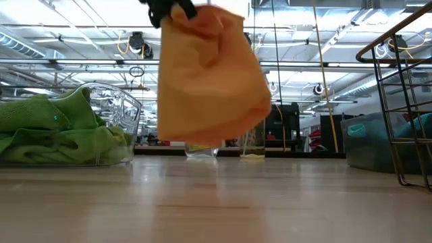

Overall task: Sort microfiber towel by color & place in baskets
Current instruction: Put the yellow microfiber cloth into the metal wire basket

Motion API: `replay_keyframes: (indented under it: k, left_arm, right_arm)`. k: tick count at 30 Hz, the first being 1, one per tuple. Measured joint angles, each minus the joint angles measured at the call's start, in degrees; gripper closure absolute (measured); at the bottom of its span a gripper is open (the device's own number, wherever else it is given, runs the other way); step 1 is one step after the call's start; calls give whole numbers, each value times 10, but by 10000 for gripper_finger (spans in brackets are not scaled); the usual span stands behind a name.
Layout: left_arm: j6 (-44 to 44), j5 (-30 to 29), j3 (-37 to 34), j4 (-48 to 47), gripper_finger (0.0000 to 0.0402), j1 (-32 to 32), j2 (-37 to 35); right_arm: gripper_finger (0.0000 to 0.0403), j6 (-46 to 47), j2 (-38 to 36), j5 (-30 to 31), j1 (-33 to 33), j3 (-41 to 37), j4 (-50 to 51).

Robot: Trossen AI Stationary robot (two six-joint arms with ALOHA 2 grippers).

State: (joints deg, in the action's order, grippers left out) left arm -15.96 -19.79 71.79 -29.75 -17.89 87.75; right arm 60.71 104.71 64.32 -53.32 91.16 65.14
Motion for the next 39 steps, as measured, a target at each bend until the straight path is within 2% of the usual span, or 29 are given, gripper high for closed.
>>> replay_keyframes:
  k: [5, 8, 17, 23, 36, 39]
  left_arm:
    - [20, 27, 0, 37, 394, -22, -9]
    - [33, 37, 0, 64, 394, -35, -9]
    - [63, 55, 0, 65, 393, -65, -9]
    - [58, 62, 0, 65, 389, -83, -9]
    - [71, 62, 0, 67, 386, -107, -9]
    - [79, 62, 0, 70, 386, -112, -9]
  right_arm:
    - [60, -132, 0, 17, 51, -23, -134]
    - [28, -197, 0, 19, 81, -42, -210]
    - [22, -366, 0, -72, 113, -93, -453]
    - [17, -392, 0, -103, 114, -96, -472]
    - [3, -421, 0, -94, 127, -96, -486]
    - [3, -424, 1, -115, 140, -96, -489]
